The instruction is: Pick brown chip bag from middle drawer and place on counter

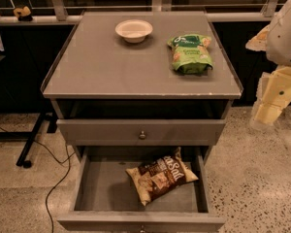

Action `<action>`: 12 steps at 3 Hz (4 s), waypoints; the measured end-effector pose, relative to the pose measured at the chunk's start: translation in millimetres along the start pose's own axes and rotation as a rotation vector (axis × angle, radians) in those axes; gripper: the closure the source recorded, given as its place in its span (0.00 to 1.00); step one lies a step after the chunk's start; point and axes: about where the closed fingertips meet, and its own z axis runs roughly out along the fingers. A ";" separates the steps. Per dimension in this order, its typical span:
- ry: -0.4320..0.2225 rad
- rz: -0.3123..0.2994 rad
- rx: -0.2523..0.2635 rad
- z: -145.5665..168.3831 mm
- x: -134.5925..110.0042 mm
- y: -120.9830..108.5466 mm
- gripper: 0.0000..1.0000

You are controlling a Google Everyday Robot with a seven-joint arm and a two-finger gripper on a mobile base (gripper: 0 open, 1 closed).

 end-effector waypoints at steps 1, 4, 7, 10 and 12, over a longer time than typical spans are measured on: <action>0.000 0.000 0.000 0.0 0.0 0.0 0.00; -0.205 0.106 0.068 86.6 -36.0 16.8 0.00; -0.330 0.114 -0.033 181.0 -77.5 27.6 0.00; -0.377 0.227 -0.060 278.2 -67.7 58.5 0.00; -0.408 0.261 -0.158 342.0 -64.2 79.0 0.00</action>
Offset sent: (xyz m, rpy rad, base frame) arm 0.0059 0.0227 -0.0403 0.1490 -0.1209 -0.0547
